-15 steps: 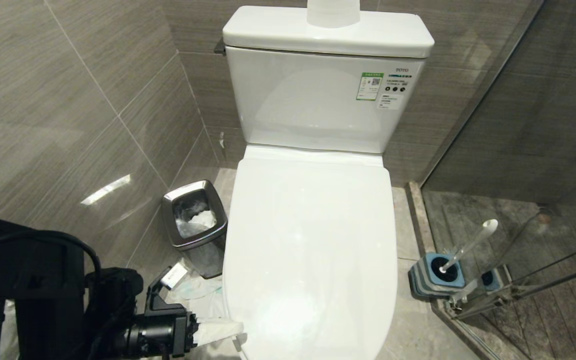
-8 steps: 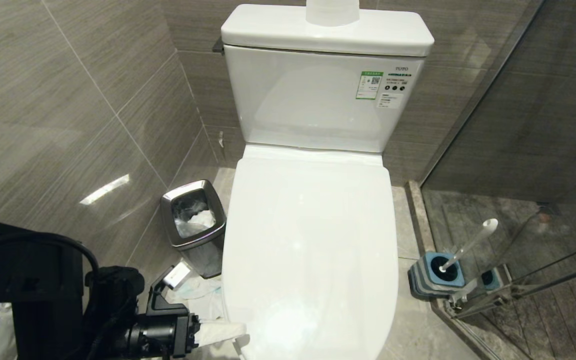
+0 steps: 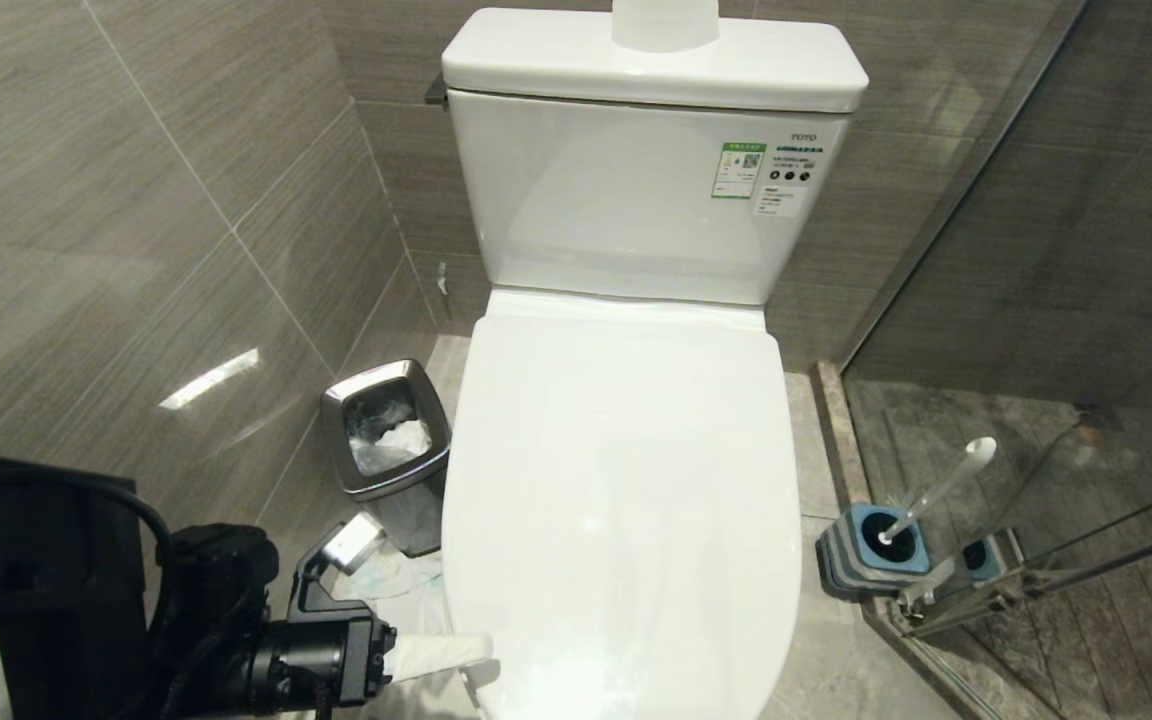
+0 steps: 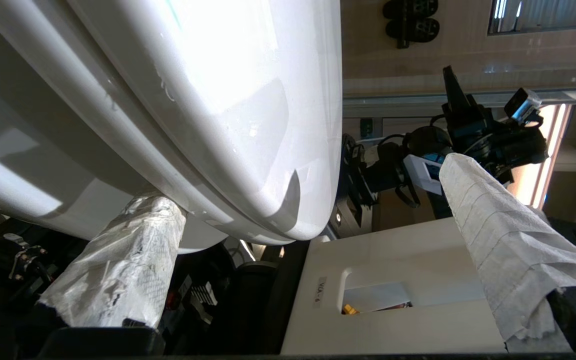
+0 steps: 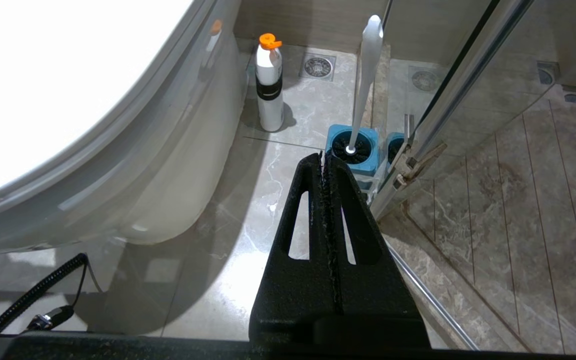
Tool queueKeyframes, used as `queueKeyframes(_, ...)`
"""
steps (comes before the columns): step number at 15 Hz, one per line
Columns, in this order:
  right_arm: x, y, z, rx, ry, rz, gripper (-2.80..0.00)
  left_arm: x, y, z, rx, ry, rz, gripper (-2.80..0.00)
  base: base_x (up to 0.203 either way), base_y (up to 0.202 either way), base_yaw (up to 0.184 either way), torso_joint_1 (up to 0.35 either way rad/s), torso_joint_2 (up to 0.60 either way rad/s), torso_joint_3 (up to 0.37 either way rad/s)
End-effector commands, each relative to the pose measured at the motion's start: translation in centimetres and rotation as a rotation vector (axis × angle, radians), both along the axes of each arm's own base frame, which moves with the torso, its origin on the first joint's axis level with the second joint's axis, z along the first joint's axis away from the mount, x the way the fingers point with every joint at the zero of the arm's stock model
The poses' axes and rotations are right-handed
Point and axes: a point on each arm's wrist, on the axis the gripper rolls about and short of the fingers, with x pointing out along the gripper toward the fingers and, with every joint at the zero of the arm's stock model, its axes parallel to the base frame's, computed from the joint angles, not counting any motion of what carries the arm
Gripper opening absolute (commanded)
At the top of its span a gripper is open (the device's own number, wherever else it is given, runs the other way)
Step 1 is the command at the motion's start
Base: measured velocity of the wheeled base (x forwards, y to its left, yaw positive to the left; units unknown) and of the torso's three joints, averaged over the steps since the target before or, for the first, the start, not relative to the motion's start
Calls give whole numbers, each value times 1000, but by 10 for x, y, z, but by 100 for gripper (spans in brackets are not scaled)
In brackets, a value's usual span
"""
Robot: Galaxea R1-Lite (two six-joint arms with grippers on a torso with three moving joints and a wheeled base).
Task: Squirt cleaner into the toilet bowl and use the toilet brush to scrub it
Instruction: Use the left hand to lift the toilet lid slightly
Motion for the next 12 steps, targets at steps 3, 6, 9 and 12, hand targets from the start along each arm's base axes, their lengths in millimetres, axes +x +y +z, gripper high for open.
queueKeyframes(3, 0, 0, 0, 0, 2, 0, -280, -1, -2, 9, -16, -18, -9, 0, 0, 0, 0, 0, 0, 0)
queueKeyframes(6, 0, 0, 0, 0, 2, 0, -280, 1, -3, 16, -33, 7, -2, 0, 0, 0, 0, 0, 0, 0)
queueKeyframes(9, 0, 0, 0, 0, 2, 0, -280, 5, -4, 28, -58, 21, 9, 0, 0, 0, 0, 0, 0, 0)
queueKeyframes(12, 0, 0, 0, 0, 2, 0, -280, 4, -6, 38, -76, 47, 12, 0, 0, 0, 0, 0, 0, 0)
